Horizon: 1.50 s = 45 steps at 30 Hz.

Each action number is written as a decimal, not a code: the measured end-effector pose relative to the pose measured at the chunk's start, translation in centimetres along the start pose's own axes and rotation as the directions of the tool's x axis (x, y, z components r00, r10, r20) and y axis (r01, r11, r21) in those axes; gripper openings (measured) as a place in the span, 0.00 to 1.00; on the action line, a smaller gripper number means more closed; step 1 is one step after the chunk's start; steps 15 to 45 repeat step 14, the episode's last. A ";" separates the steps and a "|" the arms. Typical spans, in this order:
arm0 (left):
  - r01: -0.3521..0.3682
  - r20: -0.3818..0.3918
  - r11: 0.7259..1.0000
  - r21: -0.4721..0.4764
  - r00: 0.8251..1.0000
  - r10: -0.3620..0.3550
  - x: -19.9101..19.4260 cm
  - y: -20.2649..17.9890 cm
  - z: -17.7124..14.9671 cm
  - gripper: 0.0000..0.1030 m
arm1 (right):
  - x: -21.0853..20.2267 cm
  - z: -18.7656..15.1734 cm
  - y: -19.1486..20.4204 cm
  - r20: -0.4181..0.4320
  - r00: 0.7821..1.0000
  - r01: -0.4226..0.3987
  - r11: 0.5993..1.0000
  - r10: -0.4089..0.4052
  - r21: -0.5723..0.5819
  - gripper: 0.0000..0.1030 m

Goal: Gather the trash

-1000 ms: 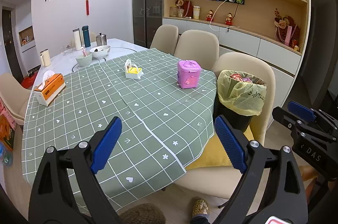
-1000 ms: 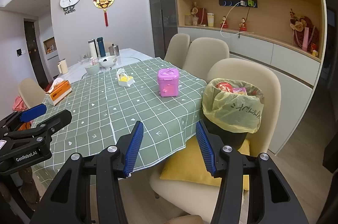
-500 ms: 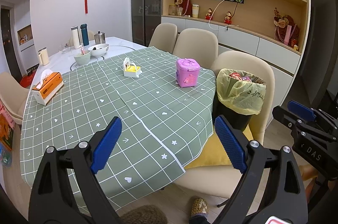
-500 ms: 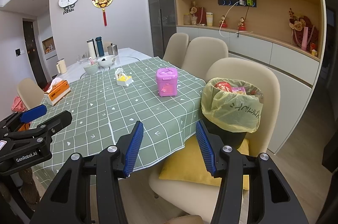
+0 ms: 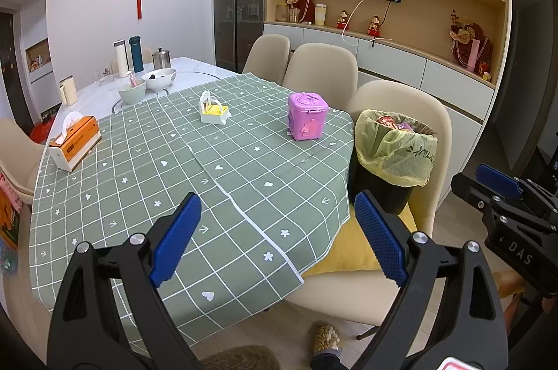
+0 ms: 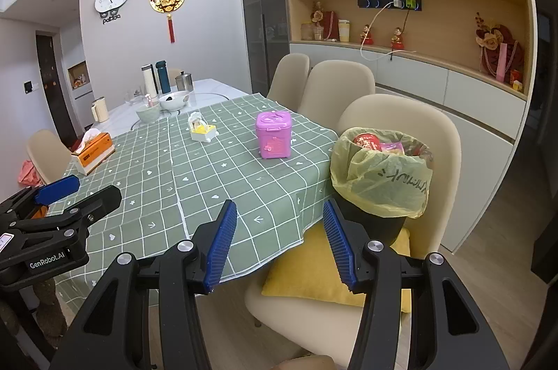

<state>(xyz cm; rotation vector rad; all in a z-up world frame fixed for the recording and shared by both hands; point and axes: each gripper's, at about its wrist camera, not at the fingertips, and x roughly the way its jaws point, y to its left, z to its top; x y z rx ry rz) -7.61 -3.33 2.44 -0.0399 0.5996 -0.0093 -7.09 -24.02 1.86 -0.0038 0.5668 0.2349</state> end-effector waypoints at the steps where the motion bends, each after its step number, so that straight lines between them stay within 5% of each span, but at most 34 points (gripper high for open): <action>1: 0.001 -0.001 1.000 0.002 1.000 -0.001 0.1 0.0 0.0 0.83 | 0.0 0.0 0.0 -0.001 1.000 0.002 1.000 -0.002 0.002 0.47; 10: -0.012 -0.070 0.999 -0.045 0.998 0.009 3.0 1.5 0.0 0.83 | 1.3 0.3 0.1 -0.029 0.999 0.019 1.000 -0.019 0.009 0.47; 14: -0.126 -0.148 0.985 -0.115 0.983 0.108 7.5 5.8 -0.7 0.83 | 3.2 1.0 0.5 -0.060 0.998 0.011 1.000 -0.012 -0.018 0.48; 45: -0.126 -0.148 0.985 -0.115 0.983 0.108 7.5 5.8 -0.7 0.83 | 3.2 1.0 0.5 -0.060 0.998 0.011 1.000 -0.012 -0.018 0.48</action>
